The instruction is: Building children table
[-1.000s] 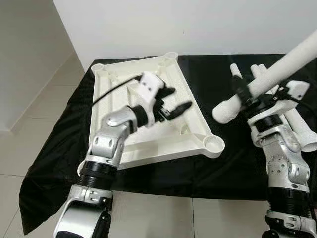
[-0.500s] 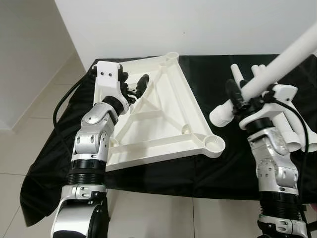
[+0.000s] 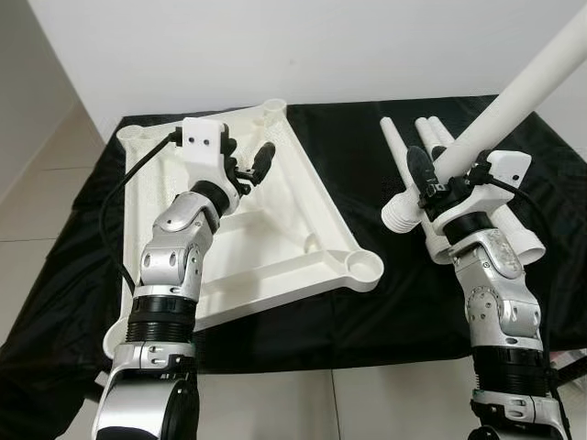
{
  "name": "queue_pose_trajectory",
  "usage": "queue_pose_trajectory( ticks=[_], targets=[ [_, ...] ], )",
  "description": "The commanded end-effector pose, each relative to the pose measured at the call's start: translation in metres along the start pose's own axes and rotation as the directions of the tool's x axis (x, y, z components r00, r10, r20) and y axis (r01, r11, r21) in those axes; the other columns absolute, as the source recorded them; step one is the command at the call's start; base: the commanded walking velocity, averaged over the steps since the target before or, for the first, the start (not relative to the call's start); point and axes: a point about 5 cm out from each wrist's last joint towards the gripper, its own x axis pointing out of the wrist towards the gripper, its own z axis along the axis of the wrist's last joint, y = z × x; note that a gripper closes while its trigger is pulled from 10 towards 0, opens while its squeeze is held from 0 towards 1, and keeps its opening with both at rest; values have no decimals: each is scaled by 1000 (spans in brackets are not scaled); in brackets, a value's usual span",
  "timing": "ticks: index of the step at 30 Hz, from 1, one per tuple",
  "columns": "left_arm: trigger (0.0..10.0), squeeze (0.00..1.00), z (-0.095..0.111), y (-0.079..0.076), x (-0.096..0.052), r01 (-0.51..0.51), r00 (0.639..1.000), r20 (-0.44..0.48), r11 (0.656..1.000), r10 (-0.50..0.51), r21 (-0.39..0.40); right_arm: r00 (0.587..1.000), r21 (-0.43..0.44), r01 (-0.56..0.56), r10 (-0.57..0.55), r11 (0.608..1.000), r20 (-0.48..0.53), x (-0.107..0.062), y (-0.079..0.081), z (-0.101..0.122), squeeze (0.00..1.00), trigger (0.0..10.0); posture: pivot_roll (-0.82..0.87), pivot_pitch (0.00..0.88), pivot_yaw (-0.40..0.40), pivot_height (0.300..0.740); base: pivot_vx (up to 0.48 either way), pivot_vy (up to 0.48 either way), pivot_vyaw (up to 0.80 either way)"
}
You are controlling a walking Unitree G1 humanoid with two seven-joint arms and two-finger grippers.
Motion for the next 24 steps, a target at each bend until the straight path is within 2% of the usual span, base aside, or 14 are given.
queue_pose_trajectory(
  ticks=[1, 9, 24],
  targets=[
    [10000, 0, 3, 6, 1, -24, 1000, 14, 1000, 24, 3, 1000, -4, -11, 12, 1000, 16, 4, 3, 4, 0, 10000, -154, 41, 42, 740, 0, 0, -744],
    [10000, 0, 11, 13, 6, -60, 997, 46, 998, 60, 5, 999, -34, -28, 30, 999, 35, 10, 2, 10, 0, 10000, -155, 40, 30, 740, 0, 0, -674],
    [10000, 0, 15, 18, 5, -96, 994, 59, 995, 97, -9, 998, -36, -22, 24, 999, 52, 11, 4, 9, 0, 10000, -129, 48, 44, 740, 0, 0, 0]
  ],
)
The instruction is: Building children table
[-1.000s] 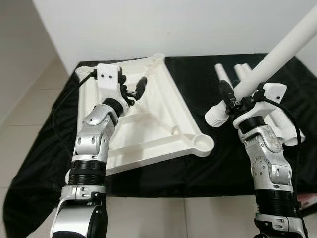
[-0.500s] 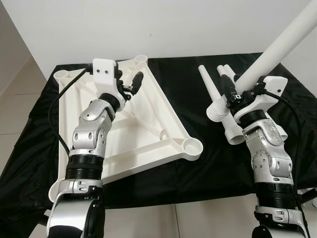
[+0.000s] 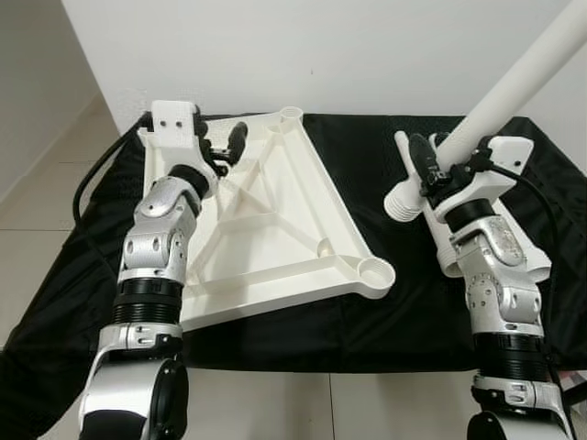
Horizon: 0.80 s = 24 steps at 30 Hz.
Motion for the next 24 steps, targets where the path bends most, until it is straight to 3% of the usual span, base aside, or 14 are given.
queue_pose_trajectory(
  ticks=[1, 18, 24],
  targets=[
    [10000, 0, 2, -1, 1, 2, 1000, 8, 1000, -2, -3, 1000, -13, -10, 10, 1000, 20, 2, 2, 2, 0, 10000, -129, 48, 44, 740, 0, 0, 0],
    [10000, 0, 2, -2, 2, 0, 1000, -3, 1000, 0, -23, 999, -37, 41, -40, 998, 35, -4, -4, 3, 0, 10000, -135, 51, 97, 740, 0, 0, 0],
    [10000, 0, 1, -1, 1, -7, 1000, -5, 1000, 7, -22, 998, -40, 58, -57, 998, 30, -5, -6, 3, 0, 10000, -134, 52, 103, 740, 0, 0, -560]
  ],
)
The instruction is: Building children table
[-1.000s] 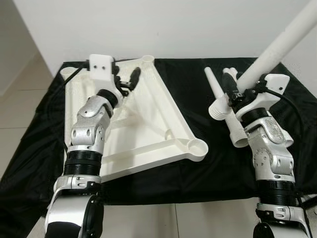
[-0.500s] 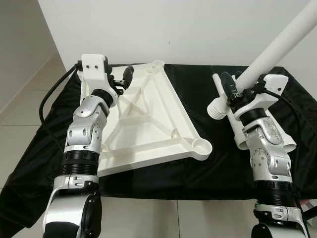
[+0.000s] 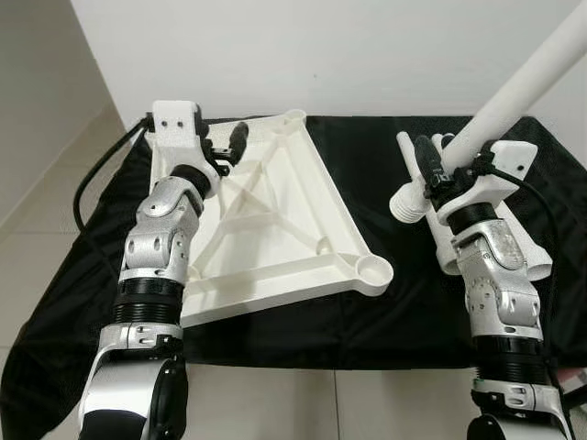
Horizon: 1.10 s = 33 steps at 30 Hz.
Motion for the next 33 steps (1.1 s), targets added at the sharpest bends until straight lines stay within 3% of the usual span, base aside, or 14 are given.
queue_pose_trajectory(
  ticks=[1, 10, 14, 33],
  targets=[
    [10000, 0, 1, -1, 0, -3, 1000, -1, 1000, 3, -6, 1000, -12, 1, -1, 1000, 24, -1, 0, 5, 0, 10000, -134, 52, 103, 740, 0, 0, -731],
    [10000, 0, 5, 3, 1, -19, 1000, 7, 1000, 19, -11, 1000, -10, 5, -4, 1000, 27, 0, 1, 4, 0, 10000, -126, 49, 103, 740, 0, 0, -726],
    [10000, 0, 6, 3, 0, -21, 1000, 7, 1000, 21, -8, 1000, -10, 4, -3, 1000, 31, 0, 1, 5, 0, 10000, -123, 52, 105, 740, 0, 401, -603],
    [10000, 0, 7, 3, -2, -21, 1000, 15, 999, 20, 29, 998, -20, 4, -3, 1000, 56, -2, -1, 8, 0, 10000, -124, 53, 104, 740, 0, 47, 0]
  ],
)
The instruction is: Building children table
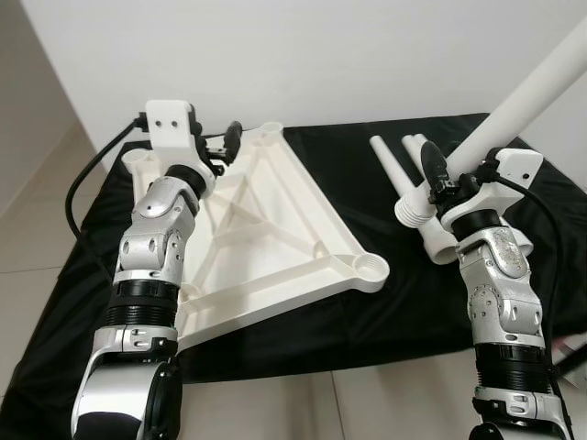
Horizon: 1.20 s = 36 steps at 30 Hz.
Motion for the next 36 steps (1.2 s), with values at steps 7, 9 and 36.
queue_pose_trajectory(
  ticks=[7, 9, 36],
  targets=[
    [10000, 0, 4, 2, -3, -3, 1000, 23, 1000, 2, 28, 999, -8, -18, 19, 1000, 30, 2, 2, 5, 0, 10000, -113, 46, 92, 740, 0, 0, 0],
    [10000, 0, 5, 1, -3, 2, 1000, 29, 1000, -2, 19, 999, -6, -23, 24, 1000, 31, 3, 3, 5, 0, 10000, -112, 44, 89, 740, 0, 0, 0],
    [10000, 0, 7, 1, -3, 6, 999, 33, 1000, -7, 30, 999, -20, -28, 29, 999, 32, 7, 2, 4, 0, 10000, -107, 34, 89, 740, 0, 166, 0]
  ],
)
